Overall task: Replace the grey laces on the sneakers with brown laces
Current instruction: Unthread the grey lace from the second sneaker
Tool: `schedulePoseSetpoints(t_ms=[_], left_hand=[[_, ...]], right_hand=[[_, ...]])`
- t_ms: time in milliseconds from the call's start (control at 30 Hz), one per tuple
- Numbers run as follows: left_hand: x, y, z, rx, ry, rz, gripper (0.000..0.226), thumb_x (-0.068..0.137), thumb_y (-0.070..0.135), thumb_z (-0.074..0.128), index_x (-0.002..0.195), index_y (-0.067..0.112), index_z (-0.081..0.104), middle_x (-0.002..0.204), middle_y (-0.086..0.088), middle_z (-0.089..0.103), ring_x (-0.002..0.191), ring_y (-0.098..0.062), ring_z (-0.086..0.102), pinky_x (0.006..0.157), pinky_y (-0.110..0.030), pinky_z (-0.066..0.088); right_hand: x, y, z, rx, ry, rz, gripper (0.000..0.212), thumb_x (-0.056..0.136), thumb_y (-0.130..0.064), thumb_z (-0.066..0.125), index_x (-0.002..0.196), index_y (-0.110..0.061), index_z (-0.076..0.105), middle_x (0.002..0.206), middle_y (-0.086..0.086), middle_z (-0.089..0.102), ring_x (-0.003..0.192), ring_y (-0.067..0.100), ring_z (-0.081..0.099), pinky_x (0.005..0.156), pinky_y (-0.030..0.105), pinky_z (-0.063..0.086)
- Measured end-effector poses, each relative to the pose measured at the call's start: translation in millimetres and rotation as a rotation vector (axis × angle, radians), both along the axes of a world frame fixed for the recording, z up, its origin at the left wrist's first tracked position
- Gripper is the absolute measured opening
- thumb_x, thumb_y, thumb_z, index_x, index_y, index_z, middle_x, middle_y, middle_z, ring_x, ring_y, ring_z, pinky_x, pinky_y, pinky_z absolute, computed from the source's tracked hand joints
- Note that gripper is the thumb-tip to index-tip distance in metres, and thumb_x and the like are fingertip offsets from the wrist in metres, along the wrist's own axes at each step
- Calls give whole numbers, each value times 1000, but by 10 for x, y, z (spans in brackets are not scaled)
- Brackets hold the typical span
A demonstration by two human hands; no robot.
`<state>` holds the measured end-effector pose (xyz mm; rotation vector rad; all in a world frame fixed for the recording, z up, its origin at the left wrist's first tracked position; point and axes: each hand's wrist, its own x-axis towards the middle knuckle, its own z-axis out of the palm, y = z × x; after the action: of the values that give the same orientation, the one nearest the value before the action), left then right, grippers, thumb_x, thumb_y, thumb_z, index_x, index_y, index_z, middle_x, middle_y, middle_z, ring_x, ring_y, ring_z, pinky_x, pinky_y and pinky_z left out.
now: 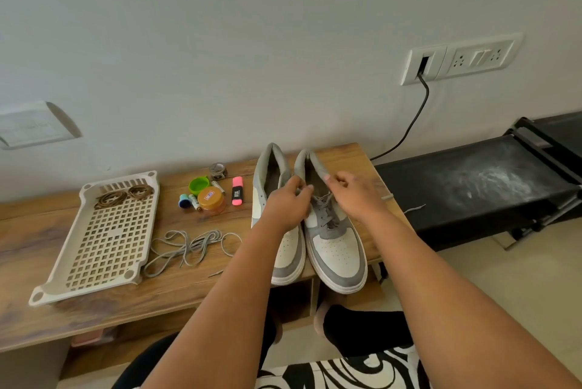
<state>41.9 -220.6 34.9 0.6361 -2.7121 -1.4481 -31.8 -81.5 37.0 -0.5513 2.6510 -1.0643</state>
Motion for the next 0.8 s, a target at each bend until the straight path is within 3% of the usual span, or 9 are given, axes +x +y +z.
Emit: schedulePoseSetpoints(t_ms=[100,233,367,500,567,667,733,800], left_hand=[[-12,83,0,-128,25,32,25,100,46,47,91,22,48,84,-3,67,82,-22,65,75,-34,52],[-23,128,-4,-165,52,78,7,95,23,52,98,17,53,85,-5,66,83,-25,64,78,-40,54],[-14,124,-44,-109,64,78,16,100,24,49,112,23,59,92,-2,65,82,-17,63,67,-28,49],[3,136,-71,-132,50,65,17,103,26,45,104,22,62,89,-3,65,78,-16,60,66,-26,46],[-24,155,-66,-208,27,39,21,104,24,40,103,17,60,88,-5,62,80,-19,58,67,-28,42],[-71,117,-12,-316,-26,-20,23,105,23,38,102,13,58,83,-2,55,77,-18,52,64,-26,37],[-75,39,17,-260,-56,-45,23,104,23,41,107,13,61,90,-5,60,75,-17,54,64,-25,40],[-78,-17,15,-181,-60,-42,19,103,25,44,105,17,61,98,-7,64,72,-15,54,61,-24,42]], right_hand=[[81,-67,-83,101,60,108,24,102,-33,45,120,-24,58,105,6,51,98,28,57,77,36,49],[87,-109,-60,133,-77,128,31,103,-24,40,127,-29,59,127,9,38,114,31,48,92,37,45],[71,-97,0,80,-156,118,27,100,-16,42,113,-28,62,118,5,37,104,27,48,85,34,43],[129,-125,90,-33,-317,81,16,95,-34,48,93,-31,63,119,6,40,110,27,46,86,38,38],[189,-144,128,-163,-387,-1,14,91,-34,52,86,-26,62,114,6,44,102,23,49,77,36,38],[174,-28,175,-627,-714,-214,21,89,-32,57,79,-13,58,87,3,56,80,18,54,70,30,40],[79,160,156,-948,-937,-346,32,83,-42,62,67,-16,52,87,5,59,90,24,57,84,36,43],[-14,339,137,-1149,-990,-483,37,75,-51,66,68,-17,54,101,6,65,109,32,57,99,49,38]])
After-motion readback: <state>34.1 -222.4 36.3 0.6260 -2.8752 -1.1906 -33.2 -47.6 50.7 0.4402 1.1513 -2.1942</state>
